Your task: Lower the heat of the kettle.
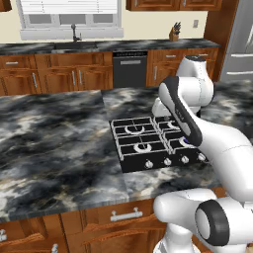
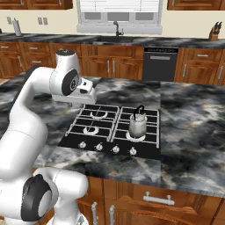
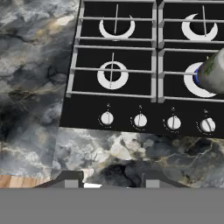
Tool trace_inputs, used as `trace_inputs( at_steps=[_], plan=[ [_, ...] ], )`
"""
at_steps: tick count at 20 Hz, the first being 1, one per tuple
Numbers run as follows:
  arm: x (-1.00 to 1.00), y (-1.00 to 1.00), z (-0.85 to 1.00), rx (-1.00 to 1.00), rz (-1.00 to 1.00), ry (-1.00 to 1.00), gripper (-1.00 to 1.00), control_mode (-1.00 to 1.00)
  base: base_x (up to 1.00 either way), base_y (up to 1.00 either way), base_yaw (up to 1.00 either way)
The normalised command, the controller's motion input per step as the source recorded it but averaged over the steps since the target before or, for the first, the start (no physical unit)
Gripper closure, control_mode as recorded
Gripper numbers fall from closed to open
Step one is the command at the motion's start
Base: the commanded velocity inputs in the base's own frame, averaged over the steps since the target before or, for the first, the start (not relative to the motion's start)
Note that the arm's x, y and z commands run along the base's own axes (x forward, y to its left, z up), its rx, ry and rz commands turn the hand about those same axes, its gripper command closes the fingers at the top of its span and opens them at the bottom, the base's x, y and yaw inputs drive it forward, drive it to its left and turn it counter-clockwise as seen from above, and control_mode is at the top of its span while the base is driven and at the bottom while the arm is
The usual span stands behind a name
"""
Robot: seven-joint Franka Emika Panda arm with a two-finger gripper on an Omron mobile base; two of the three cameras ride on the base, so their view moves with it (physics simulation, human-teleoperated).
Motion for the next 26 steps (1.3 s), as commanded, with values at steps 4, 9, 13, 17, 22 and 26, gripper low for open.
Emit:
trace_inputs(
  at_steps=[4,9,13,17,22,26],
  plan=[
    [-0.12,-0.05,-0.03,0.0,0.0,-0.06,-1.0,-1.0,0.0,0.0,0.0],
    [-0.22,-0.89,-0.32,0.09,0.0,-0.05,-1.0,-1.0,0.0,0.0,0.0],
    [-0.13,-1.0,-0.5,0.09,0.01,0.03,-1.0,-1.0,0.0,0.0,0.0],
    [0.0,-0.97,-0.54,0.01,0.0,0.11,-1.0,-1.0,0.0,0.0,0.0],
    [0.0,-0.86,-0.6,0.0,0.03,0.04,-1.0,-1.0,0.0,0.0,0.0],
    [0.01,-0.56,-0.52,0.0,0.07,0.07,-1.0,-1.0,0.0,0.0,0.0]
  ],
)
